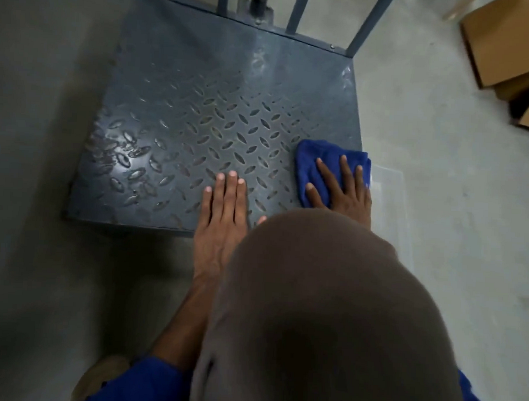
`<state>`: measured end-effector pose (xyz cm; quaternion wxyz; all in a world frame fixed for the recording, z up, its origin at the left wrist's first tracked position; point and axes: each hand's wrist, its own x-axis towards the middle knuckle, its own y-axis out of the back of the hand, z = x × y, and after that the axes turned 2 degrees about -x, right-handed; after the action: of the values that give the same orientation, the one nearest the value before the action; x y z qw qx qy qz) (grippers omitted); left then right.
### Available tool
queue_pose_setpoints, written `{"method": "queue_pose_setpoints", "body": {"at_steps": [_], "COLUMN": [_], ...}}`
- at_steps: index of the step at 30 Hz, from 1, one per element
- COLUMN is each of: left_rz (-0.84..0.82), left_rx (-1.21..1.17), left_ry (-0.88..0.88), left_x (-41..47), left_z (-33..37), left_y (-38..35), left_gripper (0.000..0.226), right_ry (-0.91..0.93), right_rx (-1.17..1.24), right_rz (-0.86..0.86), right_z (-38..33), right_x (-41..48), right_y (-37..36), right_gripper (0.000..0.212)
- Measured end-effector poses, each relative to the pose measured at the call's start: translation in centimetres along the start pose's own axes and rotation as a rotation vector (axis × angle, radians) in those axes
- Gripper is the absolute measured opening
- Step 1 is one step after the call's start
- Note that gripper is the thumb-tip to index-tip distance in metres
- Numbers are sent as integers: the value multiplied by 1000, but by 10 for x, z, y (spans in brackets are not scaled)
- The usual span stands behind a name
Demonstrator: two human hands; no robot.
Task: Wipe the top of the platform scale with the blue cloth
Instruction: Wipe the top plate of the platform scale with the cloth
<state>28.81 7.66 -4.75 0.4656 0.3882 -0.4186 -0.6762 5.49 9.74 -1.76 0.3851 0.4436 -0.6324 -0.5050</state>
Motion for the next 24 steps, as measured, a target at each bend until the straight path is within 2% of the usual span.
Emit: {"method": "queue_pose_setpoints", "body": {"at_steps": [2,7,9,12,16,21,24], "left_rz": [129,409,479,511,579,610,632], "left_rx": [7,-36,-25,-26,-9,-5,-47], "left_ry": [3,166,217,316,297,284,262], "left_x": [-18,-35,-42,-47,-53,-55,-55], "left_z": [-6,-51,-68,-94,-105,-107,-108], "left_y": [5,13,15,15,12,9,7], "left_gripper": [83,72,70,70,71,73,72], "right_ry": [84,339,481,662,821,856,742], "right_rx": [7,13,-16,13,-7,36,26], "right_rz": [-24,-28,8,-110,-127,-129,-109], "right_z": [-22,-108,-149,-209,-253,-240,-218], "right_x": [4,27,37,45,39,39,22], "right_y": [-1,-25,-36,-46,-56,-56,-45], "right_gripper": [67,66,64,62,60,59,58]}}
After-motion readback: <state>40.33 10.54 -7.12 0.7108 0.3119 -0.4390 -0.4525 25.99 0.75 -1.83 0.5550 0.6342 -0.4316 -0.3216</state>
